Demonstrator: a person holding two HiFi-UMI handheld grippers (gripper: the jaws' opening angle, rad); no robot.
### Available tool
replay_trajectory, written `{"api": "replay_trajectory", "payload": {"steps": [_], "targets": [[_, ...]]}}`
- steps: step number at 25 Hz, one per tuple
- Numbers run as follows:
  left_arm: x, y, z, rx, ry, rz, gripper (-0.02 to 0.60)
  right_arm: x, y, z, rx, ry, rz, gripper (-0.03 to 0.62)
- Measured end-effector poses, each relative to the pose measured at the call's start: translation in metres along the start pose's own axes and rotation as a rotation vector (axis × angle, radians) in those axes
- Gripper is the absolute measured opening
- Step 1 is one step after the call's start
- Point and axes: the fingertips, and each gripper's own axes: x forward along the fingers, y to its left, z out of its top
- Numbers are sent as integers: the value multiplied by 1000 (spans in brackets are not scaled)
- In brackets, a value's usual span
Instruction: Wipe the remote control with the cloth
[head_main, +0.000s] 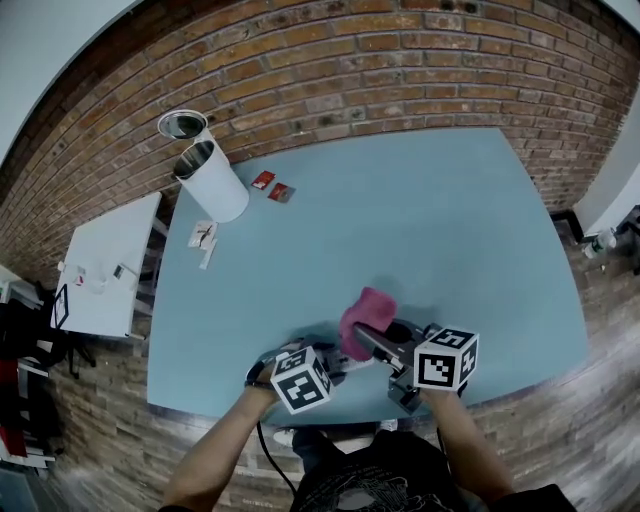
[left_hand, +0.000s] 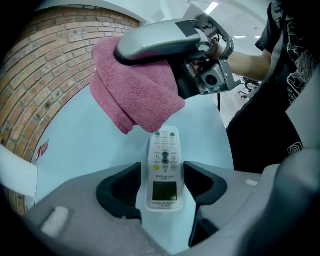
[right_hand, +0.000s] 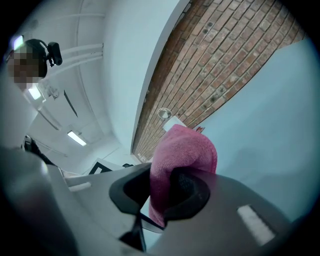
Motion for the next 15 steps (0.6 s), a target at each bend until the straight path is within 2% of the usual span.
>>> {"api": "replay_trajectory", "payload": {"steps": [4, 9, 15], "targets": [[-11, 7, -24, -11, 17, 14, 276, 28, 15, -17, 0, 79, 32, 60], [-14, 3, -46, -37, 29, -12, 276, 61, 29, -49, 12, 222, 38, 60], [-13, 4, -51, -49, 10, -4, 275, 83, 35, -75, 52, 297, 33, 60]]}}
